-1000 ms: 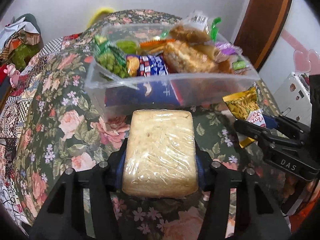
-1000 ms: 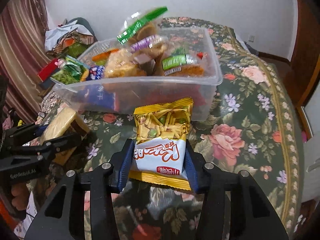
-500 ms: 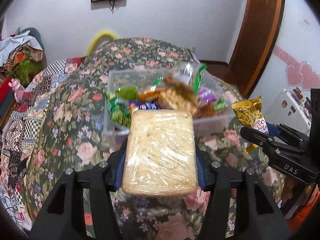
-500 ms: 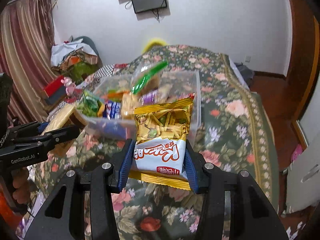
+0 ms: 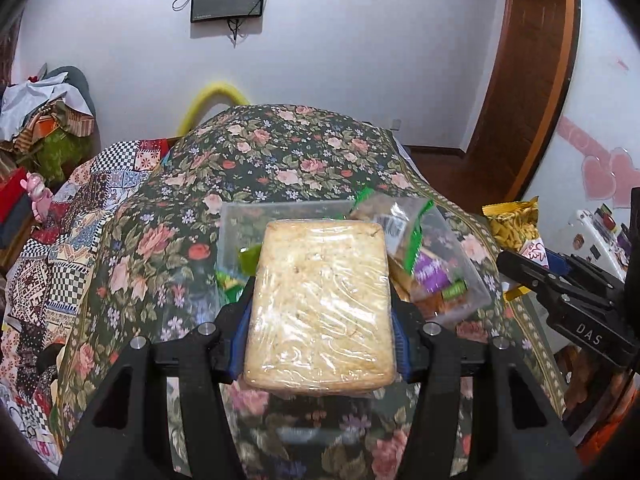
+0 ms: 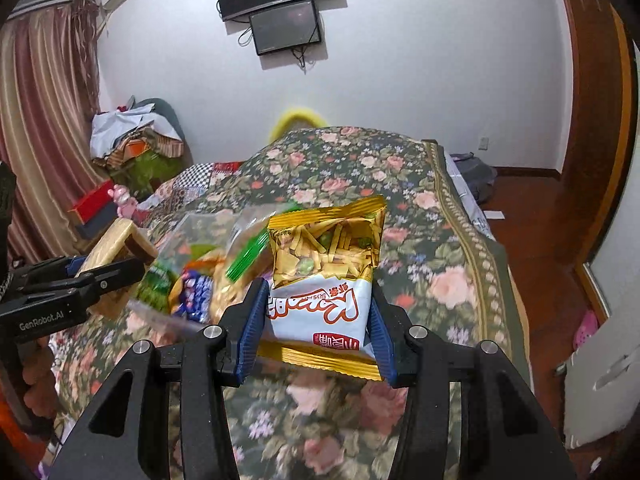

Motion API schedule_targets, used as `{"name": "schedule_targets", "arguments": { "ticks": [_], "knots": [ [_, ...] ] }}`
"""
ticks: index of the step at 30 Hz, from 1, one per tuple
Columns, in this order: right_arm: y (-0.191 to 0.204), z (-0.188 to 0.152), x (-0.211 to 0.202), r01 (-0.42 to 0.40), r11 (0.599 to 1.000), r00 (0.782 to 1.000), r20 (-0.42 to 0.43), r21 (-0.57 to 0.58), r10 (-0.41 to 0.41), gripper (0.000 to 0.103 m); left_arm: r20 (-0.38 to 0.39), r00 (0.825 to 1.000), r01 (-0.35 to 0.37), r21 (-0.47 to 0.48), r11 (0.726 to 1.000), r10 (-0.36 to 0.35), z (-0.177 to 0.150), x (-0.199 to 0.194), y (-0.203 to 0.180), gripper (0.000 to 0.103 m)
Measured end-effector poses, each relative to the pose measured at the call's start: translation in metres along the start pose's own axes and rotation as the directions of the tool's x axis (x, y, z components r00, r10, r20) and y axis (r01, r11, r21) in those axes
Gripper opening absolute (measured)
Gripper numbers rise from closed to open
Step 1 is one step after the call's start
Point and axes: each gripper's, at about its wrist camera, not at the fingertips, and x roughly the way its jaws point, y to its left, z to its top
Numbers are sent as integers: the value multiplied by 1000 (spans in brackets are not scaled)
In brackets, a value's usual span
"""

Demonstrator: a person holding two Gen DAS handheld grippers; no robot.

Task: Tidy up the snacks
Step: 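Place the snack bag and cracker block into the clear box, release both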

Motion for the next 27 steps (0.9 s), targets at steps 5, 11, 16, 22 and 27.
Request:
{"name": "schedule_targets", "arguments": {
  "ticks": [5, 11, 16, 22, 27],
  "knots": [
    [-5, 11, 18, 8, 1000, 1000, -4, -3, -8, 44, -16, 1000, -5, -22, 1000, 4, 6, 20, 5, 55],
    [-7, 20, 51, 13, 1000, 999, -44, 6, -12, 44, -53, 999, -2, -51, 999, -1, 10, 47, 10, 55],
    [-5, 23, 74, -1, 1000, 997, -80, -2, 0, 45, -85, 996, -5, -36, 999, 2, 8, 64, 8, 55],
    [-5, 20, 77, 9, 1000, 995, -96, -11, -10, 54, -66, 998, -7, -33, 999, 5, 9, 59, 7, 63],
    [0, 23, 56, 29, 999, 997, -68, -29, -31, 60, -23, 999, -29, -12, 999, 29, 11, 36, 3, 63]
  ]
}}
